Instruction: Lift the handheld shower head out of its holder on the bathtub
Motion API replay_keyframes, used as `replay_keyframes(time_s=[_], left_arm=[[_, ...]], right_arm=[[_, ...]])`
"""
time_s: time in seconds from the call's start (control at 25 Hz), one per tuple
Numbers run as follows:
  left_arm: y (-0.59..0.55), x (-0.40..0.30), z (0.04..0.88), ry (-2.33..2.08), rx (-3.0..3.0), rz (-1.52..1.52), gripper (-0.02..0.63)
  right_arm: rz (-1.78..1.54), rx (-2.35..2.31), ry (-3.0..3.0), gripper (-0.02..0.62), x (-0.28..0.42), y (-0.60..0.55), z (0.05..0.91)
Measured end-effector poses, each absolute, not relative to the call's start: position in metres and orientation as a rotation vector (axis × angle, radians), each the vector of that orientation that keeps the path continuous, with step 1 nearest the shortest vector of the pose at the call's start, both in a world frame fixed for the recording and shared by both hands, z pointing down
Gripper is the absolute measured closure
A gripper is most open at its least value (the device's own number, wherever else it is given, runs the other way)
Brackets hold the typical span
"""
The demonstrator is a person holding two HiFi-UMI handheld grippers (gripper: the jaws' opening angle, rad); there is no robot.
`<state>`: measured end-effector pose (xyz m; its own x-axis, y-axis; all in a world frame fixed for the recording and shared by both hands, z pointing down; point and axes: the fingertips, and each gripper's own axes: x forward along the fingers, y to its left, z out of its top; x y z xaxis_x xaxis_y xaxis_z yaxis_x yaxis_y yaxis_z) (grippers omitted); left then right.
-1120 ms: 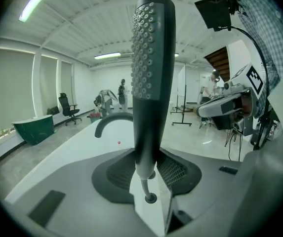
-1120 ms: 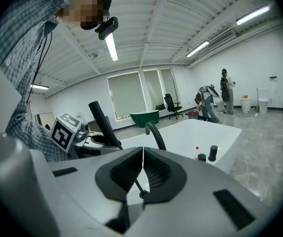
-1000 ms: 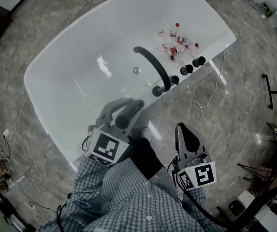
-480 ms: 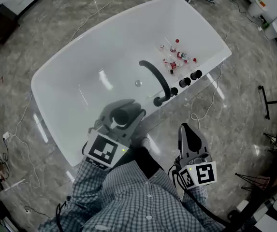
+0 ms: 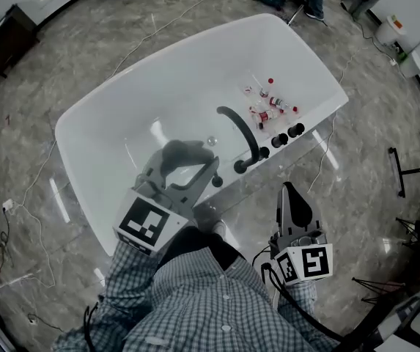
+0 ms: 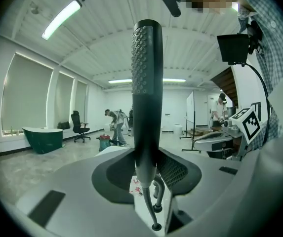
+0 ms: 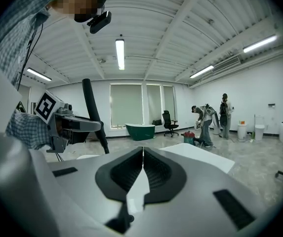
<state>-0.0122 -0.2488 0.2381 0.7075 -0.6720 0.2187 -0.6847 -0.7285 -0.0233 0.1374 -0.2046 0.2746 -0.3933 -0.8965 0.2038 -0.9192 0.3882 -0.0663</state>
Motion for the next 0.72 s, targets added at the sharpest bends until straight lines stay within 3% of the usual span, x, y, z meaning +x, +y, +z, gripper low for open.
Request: replay_keyframes(time_s=[0.72], left_arm=[[-0.251,-0.035,0.144,-1.271,2.914,0.066,0.465]], right_arm=[[0.058,1.664,-2.585,0.577,0.136,-0.227,0.214]])
